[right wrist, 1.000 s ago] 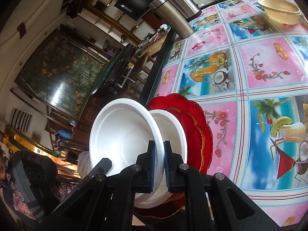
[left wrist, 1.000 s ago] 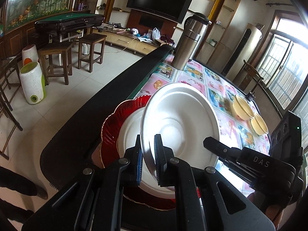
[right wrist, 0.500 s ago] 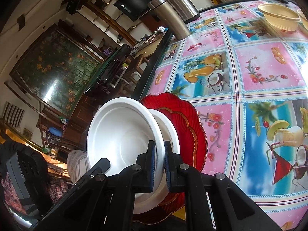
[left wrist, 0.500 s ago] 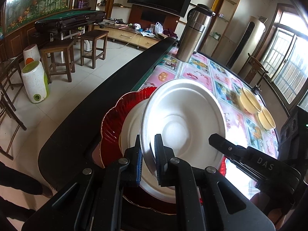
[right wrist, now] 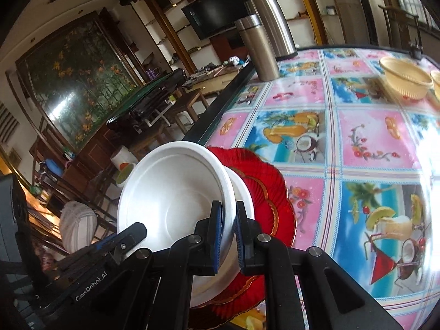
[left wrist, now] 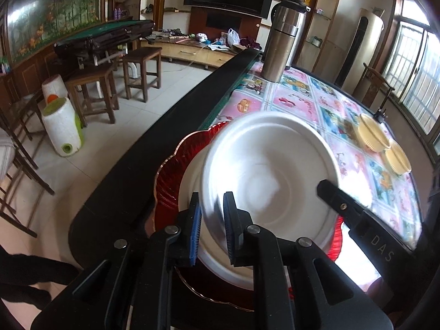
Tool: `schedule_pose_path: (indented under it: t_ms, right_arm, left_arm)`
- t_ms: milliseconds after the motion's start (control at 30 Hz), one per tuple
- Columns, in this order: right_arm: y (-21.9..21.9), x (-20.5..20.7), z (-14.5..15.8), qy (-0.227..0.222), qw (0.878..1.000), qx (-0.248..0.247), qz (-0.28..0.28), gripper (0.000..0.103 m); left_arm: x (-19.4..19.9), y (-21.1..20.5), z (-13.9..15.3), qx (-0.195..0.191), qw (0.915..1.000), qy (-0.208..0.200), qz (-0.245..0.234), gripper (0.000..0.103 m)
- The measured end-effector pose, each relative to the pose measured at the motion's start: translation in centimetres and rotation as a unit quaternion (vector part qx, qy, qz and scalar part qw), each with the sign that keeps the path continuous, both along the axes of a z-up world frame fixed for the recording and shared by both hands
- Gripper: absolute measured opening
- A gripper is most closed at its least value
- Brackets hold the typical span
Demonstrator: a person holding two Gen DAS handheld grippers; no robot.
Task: Organize plates and bowls
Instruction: 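Lower the small white bowl into the large white bowl and open both grippers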
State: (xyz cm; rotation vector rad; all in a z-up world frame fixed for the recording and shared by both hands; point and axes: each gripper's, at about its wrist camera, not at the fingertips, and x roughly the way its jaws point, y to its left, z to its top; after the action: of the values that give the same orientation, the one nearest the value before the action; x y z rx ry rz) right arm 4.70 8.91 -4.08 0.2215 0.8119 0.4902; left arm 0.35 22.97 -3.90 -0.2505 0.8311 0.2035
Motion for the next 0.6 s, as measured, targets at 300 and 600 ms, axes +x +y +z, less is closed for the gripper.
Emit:
schedule_pose_path:
  t_ms: [300, 600]
  right_arm:
    - [-0.4, -0.7, 1.0, -0.047, 0.998, -0.029, -0.013, 0.018]
    - [-5.2, 0.1, 2.0, -0.036, 0.997, 0.017, -0.060, 0.021]
  left_arm:
    - [-0.9, -0.2, 1.4, 0.079, 0.9959, -0.022, 0.038, 0.043]
    - [-2.3, -0.7, 3.7, 0.119, 0.9890, -0.059, 0.064, 0.050]
